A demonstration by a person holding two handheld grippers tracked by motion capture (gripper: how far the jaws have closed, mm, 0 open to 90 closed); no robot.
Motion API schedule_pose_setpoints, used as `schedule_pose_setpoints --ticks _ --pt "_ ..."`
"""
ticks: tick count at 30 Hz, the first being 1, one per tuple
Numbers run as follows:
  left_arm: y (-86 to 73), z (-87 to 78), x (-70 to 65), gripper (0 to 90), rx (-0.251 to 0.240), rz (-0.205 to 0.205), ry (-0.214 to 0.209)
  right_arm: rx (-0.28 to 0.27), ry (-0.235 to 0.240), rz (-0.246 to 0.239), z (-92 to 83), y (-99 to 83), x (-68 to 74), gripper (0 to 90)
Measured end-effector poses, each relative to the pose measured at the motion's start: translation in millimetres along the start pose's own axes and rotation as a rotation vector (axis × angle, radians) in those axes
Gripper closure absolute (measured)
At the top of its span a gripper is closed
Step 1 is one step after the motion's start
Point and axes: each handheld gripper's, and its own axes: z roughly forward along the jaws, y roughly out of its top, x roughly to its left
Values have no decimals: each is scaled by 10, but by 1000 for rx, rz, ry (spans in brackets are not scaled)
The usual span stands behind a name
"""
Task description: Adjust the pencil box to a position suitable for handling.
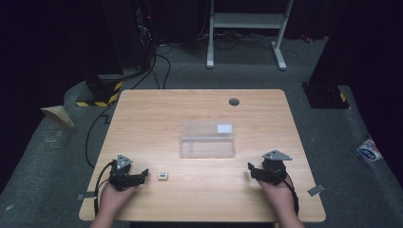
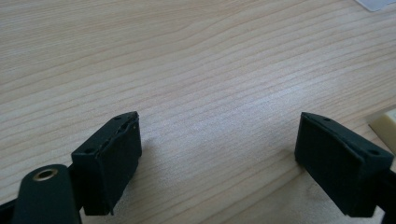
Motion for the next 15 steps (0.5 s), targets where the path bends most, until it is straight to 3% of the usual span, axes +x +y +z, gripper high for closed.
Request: schedule_pose_setpoints --ticks 4,15 --pt "2 1 2 146 3 4 -1 71 -19 -16 51 -118 26 146" --pt "14 13 20 127 8 22 -16 43 -3 12 62 -165 14 119"
